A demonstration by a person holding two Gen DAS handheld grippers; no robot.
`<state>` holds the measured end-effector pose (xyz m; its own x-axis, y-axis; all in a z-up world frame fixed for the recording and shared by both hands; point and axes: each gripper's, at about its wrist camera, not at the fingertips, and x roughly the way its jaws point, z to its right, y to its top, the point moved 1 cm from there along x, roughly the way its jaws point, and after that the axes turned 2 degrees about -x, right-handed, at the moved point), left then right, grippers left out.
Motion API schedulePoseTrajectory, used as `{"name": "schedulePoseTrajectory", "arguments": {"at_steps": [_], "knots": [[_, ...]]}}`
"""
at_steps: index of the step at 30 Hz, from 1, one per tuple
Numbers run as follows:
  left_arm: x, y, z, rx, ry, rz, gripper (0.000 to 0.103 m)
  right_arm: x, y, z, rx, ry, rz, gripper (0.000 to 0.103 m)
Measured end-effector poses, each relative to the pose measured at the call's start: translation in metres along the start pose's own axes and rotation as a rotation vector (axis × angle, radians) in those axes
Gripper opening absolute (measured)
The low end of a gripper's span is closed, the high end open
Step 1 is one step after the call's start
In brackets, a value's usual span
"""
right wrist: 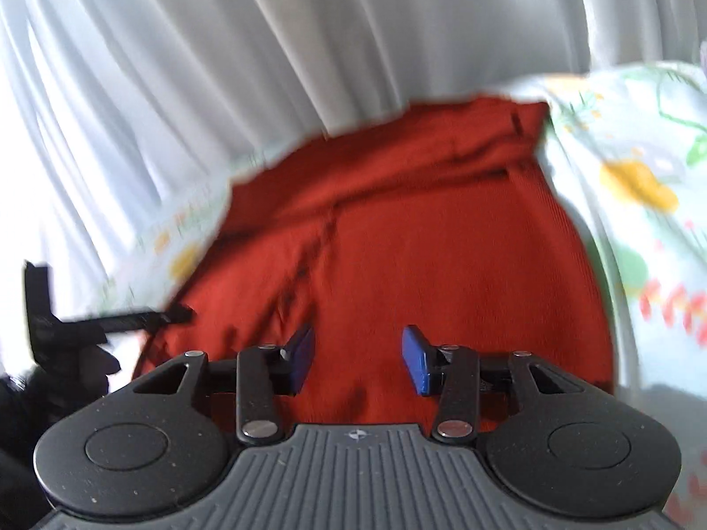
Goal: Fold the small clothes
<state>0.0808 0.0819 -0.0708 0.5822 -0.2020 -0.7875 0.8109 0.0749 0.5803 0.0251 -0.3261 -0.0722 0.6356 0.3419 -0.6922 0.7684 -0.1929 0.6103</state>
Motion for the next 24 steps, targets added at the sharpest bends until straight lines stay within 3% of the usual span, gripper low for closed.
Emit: {"name": "schedulePoseTrajectory", "arguments": {"at_steps": [5,7,10,15,17,21,23,24], "knots": [[-0.022,-0.016,-0.011,-0.001,0.013,-0.041,0.103,-0.022,-0.022,0.021,0.024,-0.171,-0.143,0.043],[-0.027,-0.022,-0.016,-0.009,0.017,-0.069,0.101,-0.03,-0.03,0.031,0.063,-0.194,-0.195,0.043],[-0.03,-0.033,-0.026,-0.047,0.021,-0.114,0.084,-0.041,-0.038,0.041,0.125,-0.148,-0.205,0.043],[-0.038,-0.041,-0.041,-0.132,-0.011,-0.128,0.072,-0.049,-0.043,0.048,0.162,-0.13,-0.159,0.043],[-0.041,-0.041,-0.045,-0.154,-0.034,-0.138,0.059,-0.047,-0.04,0.052,0.166,-0.139,-0.145,0.044],[-0.039,-0.042,-0.051,-0.19,-0.081,-0.152,0.051,-0.047,-0.037,0.06,0.215,-0.127,-0.139,0.044],[-0.038,-0.044,-0.053,-0.213,-0.115,-0.18,0.028,-0.045,-0.038,0.065,0.255,-0.115,-0.152,0.043],[-0.037,-0.045,-0.054,-0.222,-0.12,-0.192,0.026,-0.044,-0.039,0.067,0.268,-0.119,-0.162,0.043]]}}
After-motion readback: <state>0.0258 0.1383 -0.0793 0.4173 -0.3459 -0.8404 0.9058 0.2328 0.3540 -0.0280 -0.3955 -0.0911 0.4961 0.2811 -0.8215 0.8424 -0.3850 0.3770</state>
